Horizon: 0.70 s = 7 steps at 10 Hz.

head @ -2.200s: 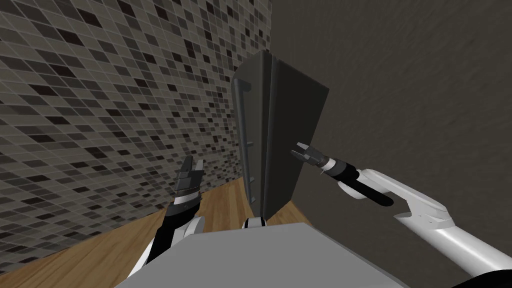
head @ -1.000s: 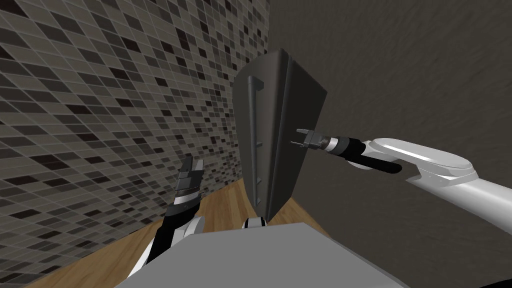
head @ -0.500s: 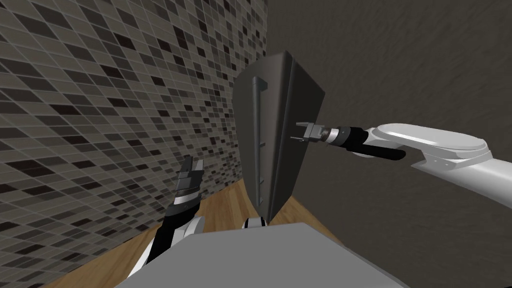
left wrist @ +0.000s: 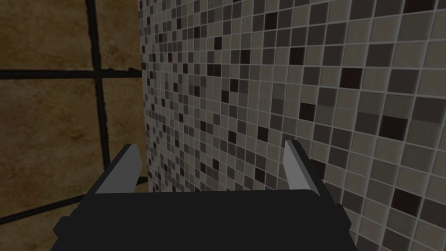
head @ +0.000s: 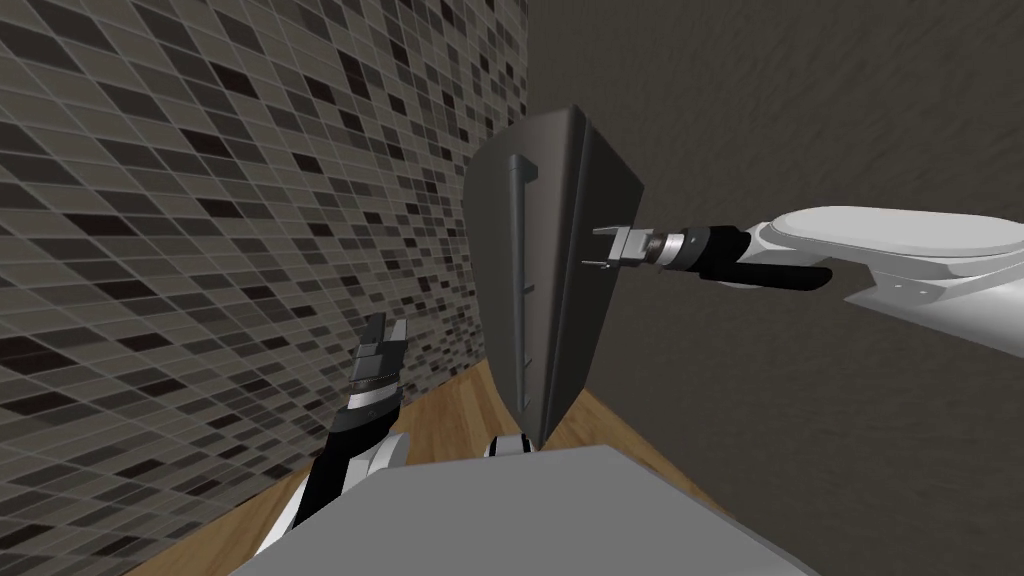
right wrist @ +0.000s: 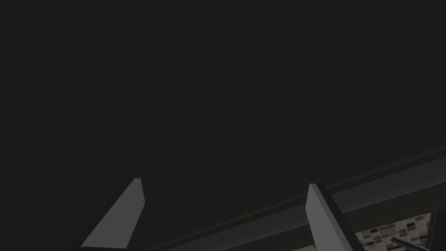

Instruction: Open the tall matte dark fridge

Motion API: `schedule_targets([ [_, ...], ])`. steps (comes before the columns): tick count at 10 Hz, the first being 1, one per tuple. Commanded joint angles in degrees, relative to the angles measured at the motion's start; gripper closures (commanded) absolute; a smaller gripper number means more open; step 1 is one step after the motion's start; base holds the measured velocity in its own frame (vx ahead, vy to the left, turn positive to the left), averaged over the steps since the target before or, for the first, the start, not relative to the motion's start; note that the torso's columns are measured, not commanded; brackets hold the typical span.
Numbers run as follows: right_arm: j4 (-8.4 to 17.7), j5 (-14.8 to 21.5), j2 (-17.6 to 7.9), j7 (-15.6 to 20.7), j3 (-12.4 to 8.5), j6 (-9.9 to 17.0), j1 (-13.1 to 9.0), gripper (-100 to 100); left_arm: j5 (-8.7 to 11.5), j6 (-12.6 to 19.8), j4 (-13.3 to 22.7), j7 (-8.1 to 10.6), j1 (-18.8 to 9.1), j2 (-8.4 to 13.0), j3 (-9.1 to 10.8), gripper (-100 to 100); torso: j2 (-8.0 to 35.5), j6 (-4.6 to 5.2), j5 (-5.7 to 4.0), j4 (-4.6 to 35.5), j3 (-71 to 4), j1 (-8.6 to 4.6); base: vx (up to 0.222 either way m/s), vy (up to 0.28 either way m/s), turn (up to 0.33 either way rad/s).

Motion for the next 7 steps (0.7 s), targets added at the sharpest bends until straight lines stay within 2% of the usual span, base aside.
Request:
schedule_targets([
  [1, 1.98, 0.06, -4.12, 0.95, -0.58, 0.11, -2.59, -100, 0.00, 0.00, 0.00, 0.00, 0.00, 0.00, 0.00, 0, 0.02, -0.11, 0.09, 0.01, 0.01, 0.11, 0.015, 0.078, -0.060],
  [6, 4.24, 0.50, -10.56, 1.64, -2.03, 0.00, -4.69, -100, 0.00, 0.00, 0.00, 0.00, 0.00, 0.00, 0.00, 0, -0.16, -0.33, 0.46, 0.00, -0.20, 0.68, 0.007, 0.066, -0.046],
  [7, 5.23, 0.71, -12.82, 1.96, -2.71, -0.06, -5.63, -100, 0.00, 0.00, 0.00, 0.00, 0.00, 0.00, 0.00, 0, -0.21, -0.36, 0.48, -0.02, -0.21, 0.73, -0.013, 0.065, -0.056],
])
